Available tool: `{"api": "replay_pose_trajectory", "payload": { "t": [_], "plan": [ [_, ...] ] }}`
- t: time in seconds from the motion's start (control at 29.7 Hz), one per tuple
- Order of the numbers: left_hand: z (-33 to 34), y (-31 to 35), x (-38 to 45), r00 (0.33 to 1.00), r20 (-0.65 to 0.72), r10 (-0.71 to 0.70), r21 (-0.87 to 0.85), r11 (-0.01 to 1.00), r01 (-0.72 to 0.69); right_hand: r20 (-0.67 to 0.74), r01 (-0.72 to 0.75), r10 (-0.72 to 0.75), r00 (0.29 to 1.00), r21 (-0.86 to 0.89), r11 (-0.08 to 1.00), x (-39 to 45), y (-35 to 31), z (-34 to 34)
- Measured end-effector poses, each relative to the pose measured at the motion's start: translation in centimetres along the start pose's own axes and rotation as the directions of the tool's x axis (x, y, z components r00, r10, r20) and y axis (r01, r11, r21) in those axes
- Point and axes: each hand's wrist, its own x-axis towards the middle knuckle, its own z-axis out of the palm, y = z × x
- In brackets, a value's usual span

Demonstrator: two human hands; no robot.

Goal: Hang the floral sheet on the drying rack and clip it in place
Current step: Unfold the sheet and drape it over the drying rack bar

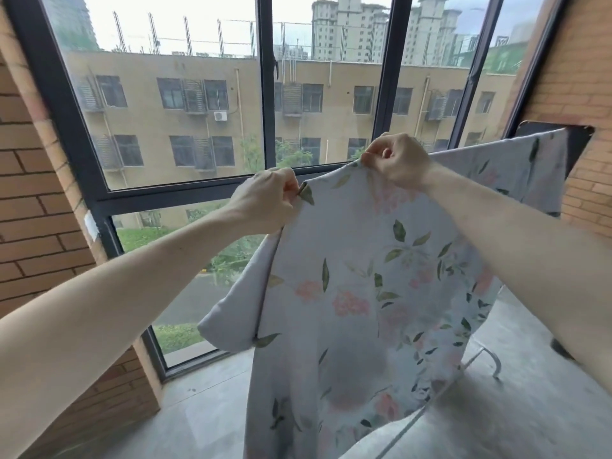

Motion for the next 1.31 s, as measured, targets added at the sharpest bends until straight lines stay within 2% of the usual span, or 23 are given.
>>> {"api": "replay_pose_trajectory", "payload": {
  "t": [0.07, 0.13, 0.27, 0.34, 0.44, 0.54, 0.61, 0.67, 0.74, 0.81, 0.87, 0.94, 1.04, 1.11, 1.14, 1.18, 1.24, 1.31],
  "plan": [
    [-1.0, 0.0, 0.9, 0.996, -0.067, -0.052, -0.041, 0.998, 0.049, -0.067, -0.044, 0.045, 0.997, 0.013, 0.999, 0.9, -0.3, -0.1],
    [-2.6, 0.2, 2.5, 0.982, -0.159, -0.105, -0.074, 0.993, 0.094, -0.199, -0.044, 0.053, 0.979, 0.047, 0.998, 2.4, -1.2, -0.7],
    [-6.3, 1.4, 7.2, 0.93, -0.314, -0.189, -0.142, 0.978, 0.151, -0.449, -0.007, 0.049, 0.892, 0.095, 0.995, 6.8, -4.3, -2.6],
    [-8.0, 1.8, 9.9, 0.899, -0.363, -0.244, -0.163, 0.967, 0.196, -0.501, 0.008, 0.035, 0.865, 0.085, 0.996, 9.3, -6.1, -3.2],
    [-9.0, 0.9, 12.8, 0.861, -0.376, -0.343, -0.139, 0.939, 0.313, -0.509, 0.016, 0.013, 0.861, 0.053, 0.998, 11.8, -7.7, -2.7],
    [-7.8, -0.7, 13.2, 0.855, -0.29, -0.43, -0.078, 0.901, 0.426, -0.379, -0.032, 0.037, 0.925, 0.018, 0.999, 12.9, -7.5, -0.6],
    [-6.1, -1.6, 12.6, 0.859, -0.215, -0.465, -0.039, 0.883, 0.468, -0.218, -0.083, 0.076, 0.973, -0.024, 0.996, 12.5, -6.6, 1.2],
    [-4.1, -3.0, 11.5, 0.86, -0.12, -0.497, 0.009, 0.865, 0.501, -0.029, -0.125, 0.123, 0.992, -0.081, 0.989, 11.4, -5.4, 3.0],
    [-2.4, -3.9, 10.0, 0.86, 0.054, -0.508, 0.073, 0.861, 0.504, 0.185, -0.161, 0.192, 0.964, -0.17, 0.972, 10.0, -4.3, 4.4],
    [-1.1, -4.6, 9.1, 0.822, 0.197, -0.534, 0.088, 0.845, 0.528, 0.377, -0.158, 0.264, 0.888, -0.29, 0.944, 9.0, -3.7, 5.1],
    [-0.2, -4.7, 8.1, 0.801, 0.281, -0.529, 0.036, 0.839, 0.542, 0.469, -0.163, 0.327, 0.821, -0.356, 0.92, 8.8, -3.6, 5.3],
    [-0.1, -3.9, 7.6, 0.822, 0.299, -0.485, -0.045, 0.853, 0.52, 0.485, -0.184, 0.357, 0.798, -0.369, 0.911, 8.7, -3.7, 5.3],
    [-1.0, -1.3, 7.5, 0.899, 0.234, -0.37, -0.255, 0.869, 0.424, 0.418, -0.211, 0.33, 0.847, -0.305, 0.929, 8.4, -3.5, 5.7],
    [-2.0, 1.3, 7.3, 0.946, 0.183, -0.268, -0.378, 0.869, 0.319, 0.288, -0.249, 0.278, 0.916, -0.134, 0.959, 8.4, -3.3, 6.1],
    [-2.5, 2.6, 6.9, 0.963, 0.178, -0.2, -0.378, 0.89, 0.255, 0.184, -0.263, 0.26, 0.948, -0.009, 0.965, 8.3, -3.3, 6.2],
    [-3.0, 4.1, 6.7, 0.976, 0.191, -0.106, -0.331, 0.929, 0.166, 0.06, -0.255, 0.25, 0.966, 0.097, 0.962, 8.1, -3.1, 5.7],
    [-3.1, 5.9, 6.1, 0.961, 0.276, 0.034, -0.164, 0.986, 0.012, -0.14, -0.184, 0.205, 0.969, 0.152, 0.971, 7.3, -2.9, 5.0],
    [-2.6, 6.3, 6.0, 0.928, 0.37, 0.051, 0.002, 0.998, -0.056, -0.192, -0.111, 0.129, 0.973, 0.102, 0.989, 5.7, -2.4, 4.2]
  ]
}}
